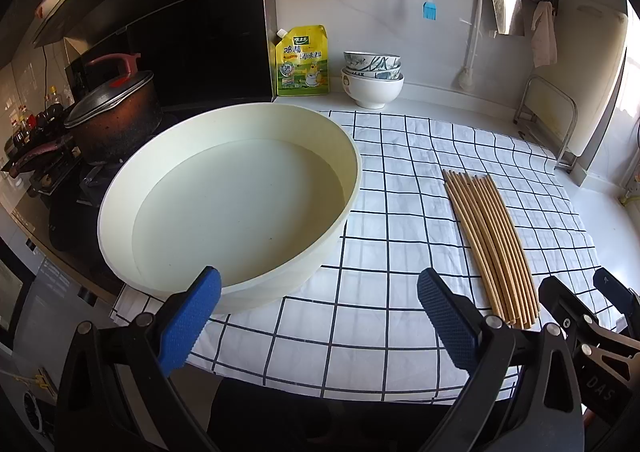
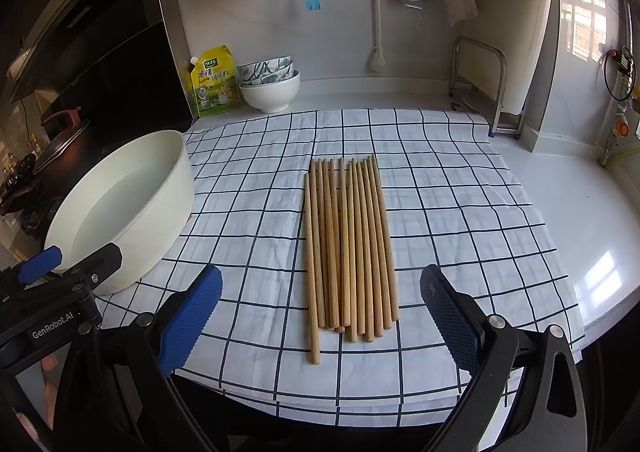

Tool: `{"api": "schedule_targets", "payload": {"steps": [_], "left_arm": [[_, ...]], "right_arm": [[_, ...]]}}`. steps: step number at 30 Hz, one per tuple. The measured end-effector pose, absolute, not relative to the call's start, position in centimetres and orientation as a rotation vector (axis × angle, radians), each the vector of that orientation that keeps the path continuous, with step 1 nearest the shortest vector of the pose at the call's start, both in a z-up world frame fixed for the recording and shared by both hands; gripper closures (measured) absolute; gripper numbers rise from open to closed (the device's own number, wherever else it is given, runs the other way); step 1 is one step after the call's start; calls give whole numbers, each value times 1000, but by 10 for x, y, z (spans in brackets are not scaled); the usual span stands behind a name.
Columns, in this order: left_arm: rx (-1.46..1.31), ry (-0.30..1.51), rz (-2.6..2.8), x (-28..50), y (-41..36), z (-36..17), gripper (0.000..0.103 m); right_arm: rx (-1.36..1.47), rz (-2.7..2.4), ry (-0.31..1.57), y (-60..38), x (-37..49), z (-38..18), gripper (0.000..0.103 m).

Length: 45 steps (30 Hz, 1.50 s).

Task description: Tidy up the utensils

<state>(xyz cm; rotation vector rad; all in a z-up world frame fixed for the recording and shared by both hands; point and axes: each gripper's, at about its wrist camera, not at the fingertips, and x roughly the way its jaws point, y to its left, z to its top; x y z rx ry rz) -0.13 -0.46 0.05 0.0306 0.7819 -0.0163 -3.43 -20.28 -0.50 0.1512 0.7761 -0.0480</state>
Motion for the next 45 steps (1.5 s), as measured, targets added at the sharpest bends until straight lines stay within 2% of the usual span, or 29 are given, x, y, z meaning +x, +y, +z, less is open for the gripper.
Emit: {"api": "schedule_targets", "payload": {"steps": [45], "left_arm": [[29, 781, -24, -3, -7, -1, 6]], "right_arm": [[152, -52, 770, -203, -36, -5, 8]]}}
